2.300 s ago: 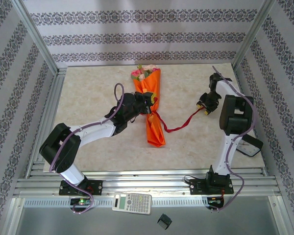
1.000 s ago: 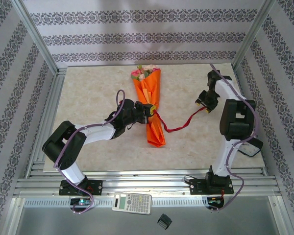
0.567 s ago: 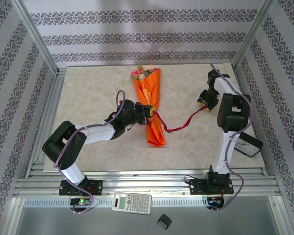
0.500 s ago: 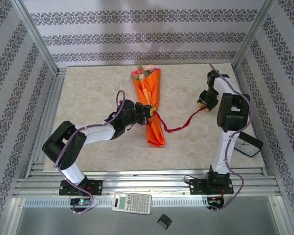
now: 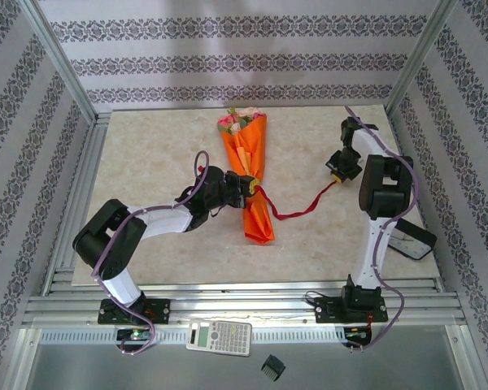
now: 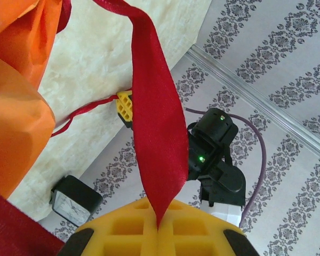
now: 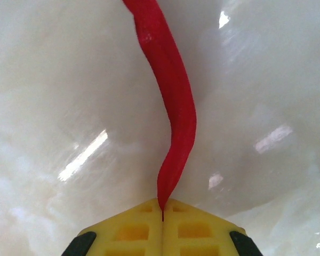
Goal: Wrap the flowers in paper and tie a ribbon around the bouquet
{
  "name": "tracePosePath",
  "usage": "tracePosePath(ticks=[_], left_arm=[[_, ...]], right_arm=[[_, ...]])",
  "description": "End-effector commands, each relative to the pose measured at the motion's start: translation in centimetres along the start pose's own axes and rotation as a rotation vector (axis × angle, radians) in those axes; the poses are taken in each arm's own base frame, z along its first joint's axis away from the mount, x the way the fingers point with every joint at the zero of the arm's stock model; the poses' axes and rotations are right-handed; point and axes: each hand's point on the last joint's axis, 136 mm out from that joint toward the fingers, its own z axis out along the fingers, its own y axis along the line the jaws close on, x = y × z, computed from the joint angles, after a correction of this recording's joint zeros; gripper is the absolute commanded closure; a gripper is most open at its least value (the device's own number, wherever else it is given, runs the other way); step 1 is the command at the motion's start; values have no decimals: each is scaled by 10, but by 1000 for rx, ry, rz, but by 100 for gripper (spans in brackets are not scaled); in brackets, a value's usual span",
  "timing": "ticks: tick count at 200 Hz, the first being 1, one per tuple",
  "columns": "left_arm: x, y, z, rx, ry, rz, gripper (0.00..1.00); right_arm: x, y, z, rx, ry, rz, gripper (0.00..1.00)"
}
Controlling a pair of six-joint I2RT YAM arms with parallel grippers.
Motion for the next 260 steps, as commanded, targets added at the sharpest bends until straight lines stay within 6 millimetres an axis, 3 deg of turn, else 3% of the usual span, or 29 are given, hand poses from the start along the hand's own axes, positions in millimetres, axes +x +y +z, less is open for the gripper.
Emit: tracePosePath(ticks=[1,14,32,64,90,112,139,160,188,219,260], left_arm=[[9,-19,2,55,63,36,100],[9,-12,3,22,72,63,100],[6,1,3,-30,80,114,100],[8,10,6,-79,109,264,100],[6,19,9,-100,127,397,100],[-1,30,8,-96,115,505,100],[-2,43,8,-108,102,710,100],[-5,55,9,-122,78,858,100],[-9,70,10,-110,51,983,100],[-5,90,14,-130,33,1161,100],[-8,95,19,-129,30,1168,100]], right_arm=[[-1,40,-64,-161,-148,-63,100],[8,70,-106,-279,-215,-137,100],[36,115,-162,-437,-290,-272,100],[116,202,-239,-767,-291,-505,100],[186,261,-275,-970,-213,-678,100],[239,295,-279,-1043,-137,-783,100],[294,322,-274,-1099,-12,-873,100],[336,333,-255,-1082,85,-949,100],[386,328,-213,-1013,226,-1030,100],[426,316,-171,-941,364,-1103,100],[463,283,-157,-859,437,-1248,100]])
